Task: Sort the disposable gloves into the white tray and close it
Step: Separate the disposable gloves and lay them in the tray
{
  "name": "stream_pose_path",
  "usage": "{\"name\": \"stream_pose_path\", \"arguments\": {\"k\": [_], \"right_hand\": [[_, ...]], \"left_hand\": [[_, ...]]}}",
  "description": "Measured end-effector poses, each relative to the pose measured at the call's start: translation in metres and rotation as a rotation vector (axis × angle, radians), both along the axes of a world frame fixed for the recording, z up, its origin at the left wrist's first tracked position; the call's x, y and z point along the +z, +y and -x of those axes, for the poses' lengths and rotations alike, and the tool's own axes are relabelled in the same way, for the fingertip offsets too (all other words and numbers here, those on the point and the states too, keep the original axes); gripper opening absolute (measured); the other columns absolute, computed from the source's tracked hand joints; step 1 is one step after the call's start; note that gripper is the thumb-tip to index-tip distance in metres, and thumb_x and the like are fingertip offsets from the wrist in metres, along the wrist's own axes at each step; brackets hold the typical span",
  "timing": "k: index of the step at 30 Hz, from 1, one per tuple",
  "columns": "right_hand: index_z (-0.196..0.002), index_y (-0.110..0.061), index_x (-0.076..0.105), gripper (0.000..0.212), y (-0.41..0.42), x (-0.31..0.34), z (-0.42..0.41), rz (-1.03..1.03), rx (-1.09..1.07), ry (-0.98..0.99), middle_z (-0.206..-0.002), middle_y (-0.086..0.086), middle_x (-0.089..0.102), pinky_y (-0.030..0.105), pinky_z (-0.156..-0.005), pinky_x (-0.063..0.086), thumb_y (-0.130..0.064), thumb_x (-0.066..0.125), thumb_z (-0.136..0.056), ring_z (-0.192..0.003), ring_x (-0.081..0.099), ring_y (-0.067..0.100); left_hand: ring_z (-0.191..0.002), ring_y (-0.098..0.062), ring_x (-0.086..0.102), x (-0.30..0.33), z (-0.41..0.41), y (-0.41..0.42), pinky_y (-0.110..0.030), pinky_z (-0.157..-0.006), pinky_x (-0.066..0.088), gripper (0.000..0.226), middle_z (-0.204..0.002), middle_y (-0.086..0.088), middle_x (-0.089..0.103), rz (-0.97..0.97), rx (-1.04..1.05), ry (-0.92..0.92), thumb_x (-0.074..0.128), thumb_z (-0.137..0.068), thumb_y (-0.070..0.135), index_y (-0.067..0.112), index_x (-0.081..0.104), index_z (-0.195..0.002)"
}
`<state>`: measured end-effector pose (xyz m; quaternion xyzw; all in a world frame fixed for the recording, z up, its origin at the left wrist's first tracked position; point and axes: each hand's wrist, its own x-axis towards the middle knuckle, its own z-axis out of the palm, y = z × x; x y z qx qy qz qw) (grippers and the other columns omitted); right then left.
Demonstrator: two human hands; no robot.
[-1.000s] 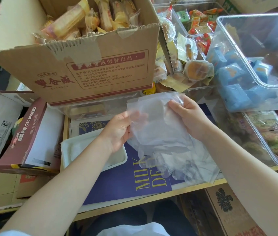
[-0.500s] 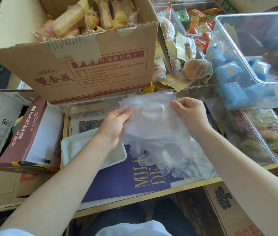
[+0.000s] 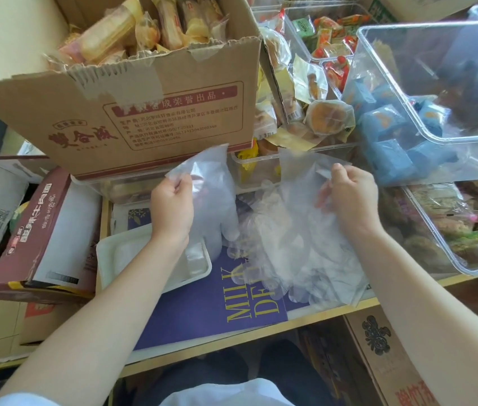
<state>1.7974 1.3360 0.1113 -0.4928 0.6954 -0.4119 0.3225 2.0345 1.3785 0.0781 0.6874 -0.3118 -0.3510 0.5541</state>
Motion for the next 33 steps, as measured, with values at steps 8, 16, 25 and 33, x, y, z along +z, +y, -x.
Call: {"name": "stream_pose_path", "arguments": {"k": [8, 16, 25, 33], "right_hand": [[-0.077, -0.003, 0.060, 0.037, 0.053, -0.008, -0.075, -0.211, 0.306, -0.354, -0.070, 0.013, 0.064, 0.040, -0.062, 0.057, -0.022, 0.038, -0.101, -0.061, 0.066, 0.025], [-0.082, -0.007, 0.063, 0.026, 0.061, -0.013, -0.075, -0.138, 0.514, -0.200, -0.079, 0.009, 0.067, 0.049, -0.078, 0.054, -0.018, 0.040, -0.075, -0.079, 0.066, 0.024], [-0.085, -0.011, 0.065, 0.022, 0.056, -0.011, -0.060, 0.148, 0.588, 0.066, -0.074, -0.004, 0.059, 0.025, -0.061, 0.039, -0.014, 0.044, -0.079, -0.064, 0.049, 0.010], [-0.111, -0.023, 0.054, 0.030, 0.017, -0.005, -0.021, 0.065, 0.384, -0.022, -0.097, -0.010, 0.057, 0.021, -0.080, 0.041, -0.024, 0.067, -0.084, -0.089, 0.053, 0.009]], "left_hand": [[-0.077, -0.011, 0.065, 0.002, 0.062, 0.024, -0.032, -0.074, 0.051, 0.026, -0.078, 0.008, 0.071, -0.008, -0.253, 0.047, 0.049, -0.096, 0.019, 0.026, 0.067, -0.078], [-0.080, -0.008, 0.063, -0.001, 0.047, 0.035, -0.018, -0.069, 0.048, 0.057, -0.085, 0.005, 0.068, 0.092, -0.581, 0.381, 0.073, -0.071, 0.049, 0.009, 0.060, -0.110], [-0.080, -0.003, 0.065, 0.008, 0.029, 0.027, -0.015, -0.078, 0.047, 0.025, -0.083, 0.010, 0.072, 0.069, -0.474, 0.238, 0.044, -0.097, 0.009, 0.019, 0.067, -0.093], [-0.076, -0.012, 0.071, 0.022, 0.005, 0.010, -0.026, -0.075, 0.056, 0.024, -0.081, 0.000, 0.074, 0.000, -0.414, 0.554, 0.039, -0.097, 0.007, 0.007, 0.063, -0.099]]}}
